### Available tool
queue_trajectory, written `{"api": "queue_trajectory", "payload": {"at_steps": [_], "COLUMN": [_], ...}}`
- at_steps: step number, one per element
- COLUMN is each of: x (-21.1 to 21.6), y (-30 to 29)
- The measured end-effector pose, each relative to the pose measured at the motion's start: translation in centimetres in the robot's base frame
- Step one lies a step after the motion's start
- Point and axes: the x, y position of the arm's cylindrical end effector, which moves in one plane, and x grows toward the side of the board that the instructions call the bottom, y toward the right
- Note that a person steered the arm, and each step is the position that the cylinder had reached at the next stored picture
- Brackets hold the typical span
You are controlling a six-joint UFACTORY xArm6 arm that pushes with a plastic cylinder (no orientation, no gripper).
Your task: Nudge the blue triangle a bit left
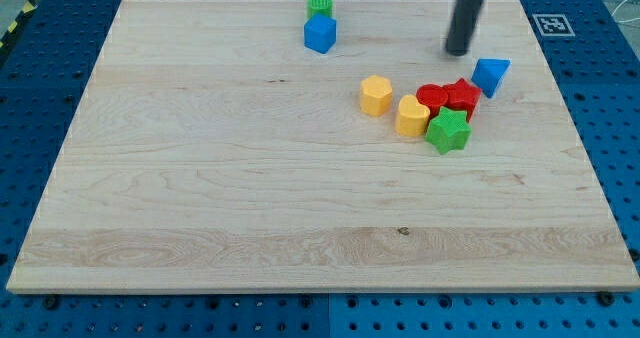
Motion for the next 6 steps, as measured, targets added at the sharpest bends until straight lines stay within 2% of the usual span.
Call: {"api": "queue_trajectory", "payload": {"at_steps": [1,2,4,6], "x": [4.0,6.7,6.9,2.6], "y": [4.7,5.5,3.1,1.5]}}
